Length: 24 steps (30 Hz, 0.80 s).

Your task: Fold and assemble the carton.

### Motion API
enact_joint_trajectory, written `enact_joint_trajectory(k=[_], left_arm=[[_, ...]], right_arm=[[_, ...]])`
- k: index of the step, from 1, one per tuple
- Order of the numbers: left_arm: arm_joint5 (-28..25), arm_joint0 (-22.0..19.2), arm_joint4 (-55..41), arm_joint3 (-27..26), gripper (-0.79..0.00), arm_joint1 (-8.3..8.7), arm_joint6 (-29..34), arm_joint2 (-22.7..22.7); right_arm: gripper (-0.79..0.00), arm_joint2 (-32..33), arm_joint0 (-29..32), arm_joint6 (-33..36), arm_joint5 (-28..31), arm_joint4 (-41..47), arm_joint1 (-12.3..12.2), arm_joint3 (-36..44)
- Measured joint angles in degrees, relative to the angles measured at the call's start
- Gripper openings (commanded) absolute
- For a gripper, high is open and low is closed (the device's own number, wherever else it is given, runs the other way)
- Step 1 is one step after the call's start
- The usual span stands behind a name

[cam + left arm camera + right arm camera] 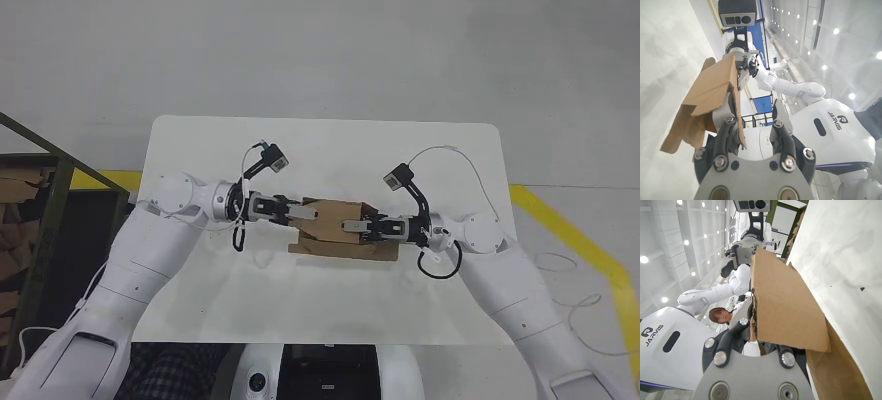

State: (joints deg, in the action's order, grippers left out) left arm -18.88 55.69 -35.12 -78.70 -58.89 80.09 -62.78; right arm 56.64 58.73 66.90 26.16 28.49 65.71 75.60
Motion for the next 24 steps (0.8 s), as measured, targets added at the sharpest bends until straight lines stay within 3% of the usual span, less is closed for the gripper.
enact_joint_trajectory(k=[11, 24], left_arm=[[1.33, 0.89, -4.12, -2.60, 0.000, 0.32, 0.67, -2.51], [2.33, 0.25, -5.17, -4.50, 0.000, -0.36, 0.09, -0.78]], right_arm=[[-0.785, -0.15, 0.26, -1.08, -0.66, -2.47, 0.00, 0.01], [-0.785, -1.98, -0.01, -3.14, -1.36, -4.42, 0.57, 1.09]])
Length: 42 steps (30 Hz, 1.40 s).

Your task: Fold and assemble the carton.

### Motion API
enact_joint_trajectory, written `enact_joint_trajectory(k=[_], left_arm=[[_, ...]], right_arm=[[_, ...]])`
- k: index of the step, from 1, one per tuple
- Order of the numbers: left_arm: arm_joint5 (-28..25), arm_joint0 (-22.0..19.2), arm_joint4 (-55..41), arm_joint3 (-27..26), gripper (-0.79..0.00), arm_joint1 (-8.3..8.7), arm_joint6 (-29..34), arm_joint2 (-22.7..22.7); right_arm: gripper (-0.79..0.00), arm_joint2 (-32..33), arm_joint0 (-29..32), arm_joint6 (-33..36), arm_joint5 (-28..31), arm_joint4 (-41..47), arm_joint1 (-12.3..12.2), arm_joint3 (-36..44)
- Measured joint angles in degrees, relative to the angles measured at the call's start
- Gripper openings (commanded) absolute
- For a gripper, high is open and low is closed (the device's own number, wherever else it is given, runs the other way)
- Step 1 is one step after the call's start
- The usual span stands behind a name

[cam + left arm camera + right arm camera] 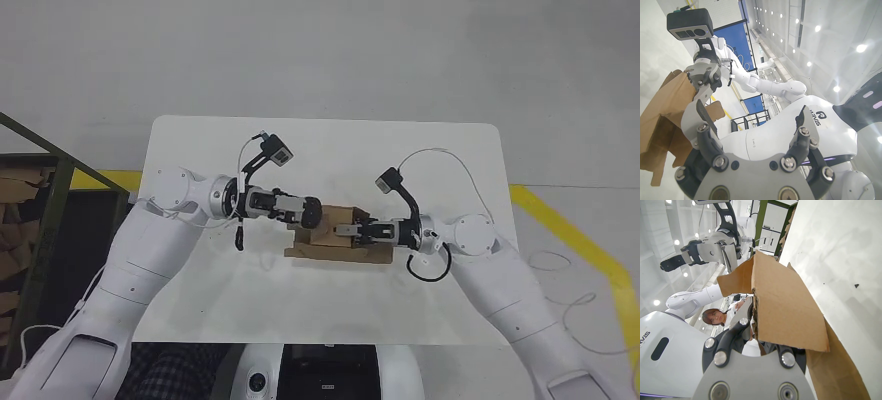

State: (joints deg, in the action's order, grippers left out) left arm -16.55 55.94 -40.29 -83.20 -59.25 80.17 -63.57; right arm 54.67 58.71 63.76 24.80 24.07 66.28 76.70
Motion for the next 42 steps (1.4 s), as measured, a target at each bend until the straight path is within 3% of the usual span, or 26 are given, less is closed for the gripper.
enact_joint_trajectory(k=[18, 31, 42], left_arm=[[-1.44, -0.10, 6.22, -2.03, 0.000, -0.26, -2.82, 1.00], [-0.14, 2.56, 2.59, -0.39, 0.000, 0.74, -3.82, -4.85], [0.00, 3.53, 6.29, 0.19, 0.000, 0.95, -5.49, -5.07]], right_arm=[[-0.785, -0.10, 0.49, -1.24, -0.82, -0.26, 0.21, 1.63], [-0.785, 3.64, 2.29, -1.64, -0.97, 0.50, -0.68, 2.49], [-0.785, 3.37, 3.13, -1.16, -0.92, 1.64, -0.60, 4.58]])
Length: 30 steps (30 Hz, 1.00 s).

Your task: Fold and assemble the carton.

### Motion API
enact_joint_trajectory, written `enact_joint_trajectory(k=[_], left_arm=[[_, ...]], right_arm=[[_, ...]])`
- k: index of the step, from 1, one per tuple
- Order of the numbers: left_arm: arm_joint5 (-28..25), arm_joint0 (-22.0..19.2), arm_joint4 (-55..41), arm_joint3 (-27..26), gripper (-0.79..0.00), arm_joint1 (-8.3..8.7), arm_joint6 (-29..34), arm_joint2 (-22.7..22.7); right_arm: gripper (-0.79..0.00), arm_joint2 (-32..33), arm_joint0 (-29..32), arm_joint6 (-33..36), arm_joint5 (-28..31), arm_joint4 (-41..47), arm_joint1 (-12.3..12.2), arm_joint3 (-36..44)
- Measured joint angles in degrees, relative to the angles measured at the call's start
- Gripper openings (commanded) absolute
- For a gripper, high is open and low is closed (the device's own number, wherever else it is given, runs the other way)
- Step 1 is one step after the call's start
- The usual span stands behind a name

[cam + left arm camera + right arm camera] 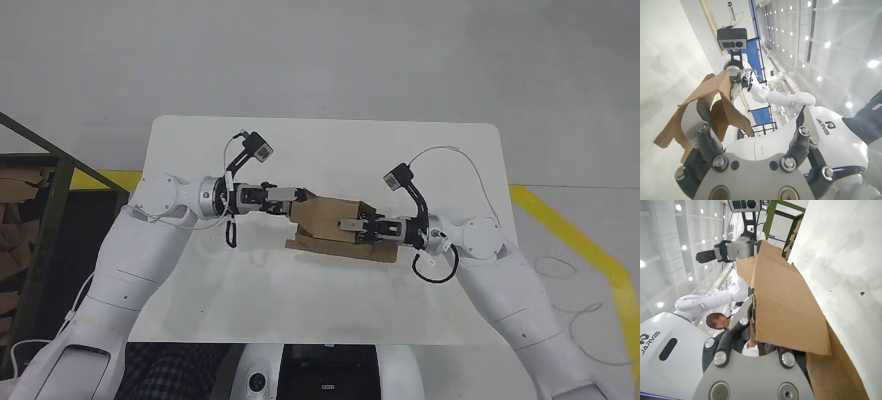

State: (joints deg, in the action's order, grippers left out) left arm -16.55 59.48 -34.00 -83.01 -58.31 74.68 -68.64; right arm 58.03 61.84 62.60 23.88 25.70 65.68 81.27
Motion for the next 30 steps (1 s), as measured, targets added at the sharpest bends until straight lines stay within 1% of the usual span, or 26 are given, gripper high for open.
enact_joint_trajectory(k=[16, 24, 30], left_arm=[[-0.33, -1.08, 0.61, -0.21, 0.000, -0.37, -1.39, 1.07], [-0.40, -0.59, 0.49, -0.33, 0.000, -0.26, -1.70, 0.37], [-0.26, 0.19, 0.70, -1.41, 0.000, -0.15, -1.98, 0.01]], right_arm=[[-0.785, -2.28, 0.40, 1.26, -0.26, 0.99, 0.52, 0.94], [-0.785, -0.87, 0.10, -0.69, 0.02, 0.00, 0.38, -0.30], [-0.785, -0.20, 0.15, -2.07, -0.19, -0.54, 0.33, -0.34]])
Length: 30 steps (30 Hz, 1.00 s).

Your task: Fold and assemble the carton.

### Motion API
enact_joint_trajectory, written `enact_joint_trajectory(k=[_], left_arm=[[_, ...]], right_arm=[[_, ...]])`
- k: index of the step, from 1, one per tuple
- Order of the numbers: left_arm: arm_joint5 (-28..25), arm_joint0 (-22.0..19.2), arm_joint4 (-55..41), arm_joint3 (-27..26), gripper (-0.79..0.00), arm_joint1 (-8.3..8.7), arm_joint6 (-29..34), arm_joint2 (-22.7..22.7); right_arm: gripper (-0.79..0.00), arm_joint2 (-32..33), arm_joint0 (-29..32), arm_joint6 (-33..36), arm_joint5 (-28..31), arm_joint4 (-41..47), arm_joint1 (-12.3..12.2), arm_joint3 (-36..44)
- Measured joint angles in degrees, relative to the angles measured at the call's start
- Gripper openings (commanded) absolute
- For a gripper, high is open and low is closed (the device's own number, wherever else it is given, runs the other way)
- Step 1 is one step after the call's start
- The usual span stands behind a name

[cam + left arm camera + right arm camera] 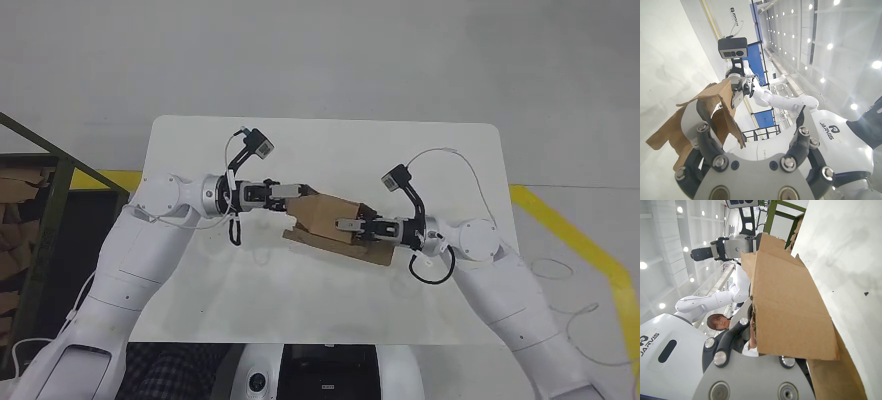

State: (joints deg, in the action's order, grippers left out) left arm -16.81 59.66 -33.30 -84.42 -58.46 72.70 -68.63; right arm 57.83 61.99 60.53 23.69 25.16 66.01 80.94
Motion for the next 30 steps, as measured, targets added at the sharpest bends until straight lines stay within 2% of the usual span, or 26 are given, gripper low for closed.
enact_joint_trajectory(k=[21, 30], left_arm=[[1.17, 1.40, 0.32, -1.81, 0.000, 0.13, 1.05, 0.32], [1.39, 1.06, -0.03, -2.75, 0.000, -0.22, 1.15, 1.96]], right_arm=[[-0.785, 2.75, -1.32, -5.33, 0.17, -1.44, 0.04, -2.00], [-0.785, 2.82, -1.47, -8.11, 0.69, -2.99, 0.28, -2.25]])
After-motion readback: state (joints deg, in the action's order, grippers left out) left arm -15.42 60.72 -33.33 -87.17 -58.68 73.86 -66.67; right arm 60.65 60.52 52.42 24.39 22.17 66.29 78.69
